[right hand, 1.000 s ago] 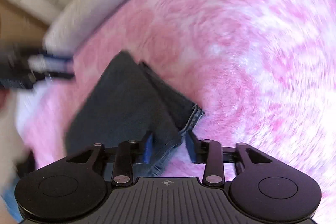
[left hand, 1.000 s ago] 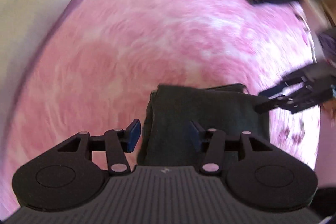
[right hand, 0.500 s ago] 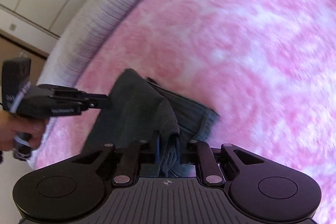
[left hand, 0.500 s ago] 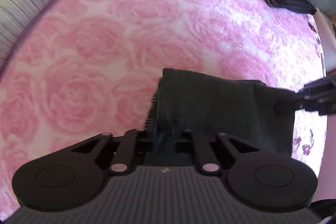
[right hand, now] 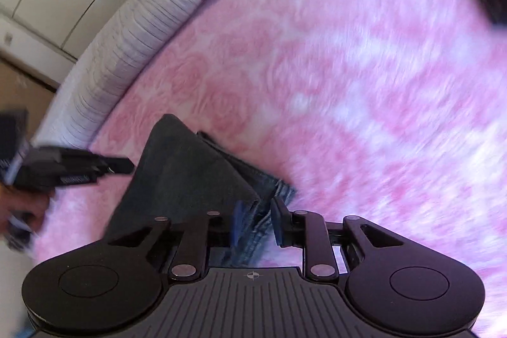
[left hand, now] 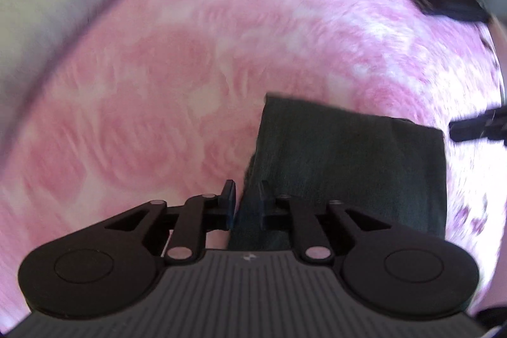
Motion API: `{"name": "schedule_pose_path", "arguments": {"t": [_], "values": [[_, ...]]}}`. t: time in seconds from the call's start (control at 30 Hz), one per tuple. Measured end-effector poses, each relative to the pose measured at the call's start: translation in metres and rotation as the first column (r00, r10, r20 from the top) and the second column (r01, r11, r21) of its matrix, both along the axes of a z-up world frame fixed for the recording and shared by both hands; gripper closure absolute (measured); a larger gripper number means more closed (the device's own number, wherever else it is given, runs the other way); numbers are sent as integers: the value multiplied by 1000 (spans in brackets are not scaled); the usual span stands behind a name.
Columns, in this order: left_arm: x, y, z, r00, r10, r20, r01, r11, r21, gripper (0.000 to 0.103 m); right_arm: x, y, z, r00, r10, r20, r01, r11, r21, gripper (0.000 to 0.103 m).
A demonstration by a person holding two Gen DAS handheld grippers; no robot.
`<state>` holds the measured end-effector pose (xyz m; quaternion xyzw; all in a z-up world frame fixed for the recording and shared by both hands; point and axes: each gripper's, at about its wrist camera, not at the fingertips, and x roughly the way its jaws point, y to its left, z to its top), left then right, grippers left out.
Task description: Fold clothes
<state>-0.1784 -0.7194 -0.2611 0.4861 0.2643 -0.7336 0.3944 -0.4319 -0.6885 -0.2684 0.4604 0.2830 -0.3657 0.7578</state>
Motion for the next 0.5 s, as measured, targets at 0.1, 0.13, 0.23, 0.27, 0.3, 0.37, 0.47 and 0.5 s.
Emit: {"name": "schedule_pose_path", "arguments": {"t": [0.1,0.13,0.23,0.27,0.3,0.37,0.47,0.5], "values": [[-18,-1,2,996,-65,-59,66,998,19,91,18,18,18,995,99,22,-96,992,-86,79],[-27,-4,-6,995,-86,-55,88,996,34,90,25,20,16,992,128,16,-125,988,-95,79],[-45,-19,-41,992,-125,5,124,989,83,92,45,11,-16,988,143,-61,-147,987,-66,79],[-48,-24,-53,992,-126,18,124,987,99,93,46,5,-27,987,140,-83,-145,988,-56,80],[-50,-27,-59,991,-130,23,127,986,106,95,46,0,-37,986,139,-96,-144,988,-48,83],[-53,-30,-68,990,-138,31,134,984,116,96,47,-3,-41,980,156,-120,-165,984,-66,85],[-49,-25,-61,989,-143,42,138,984,110,96,45,2,-37,976,171,-138,-182,980,-78,84],[-46,-23,-57,989,-138,45,132,985,110,96,43,6,-34,976,167,-142,-178,981,-70,84]]}}
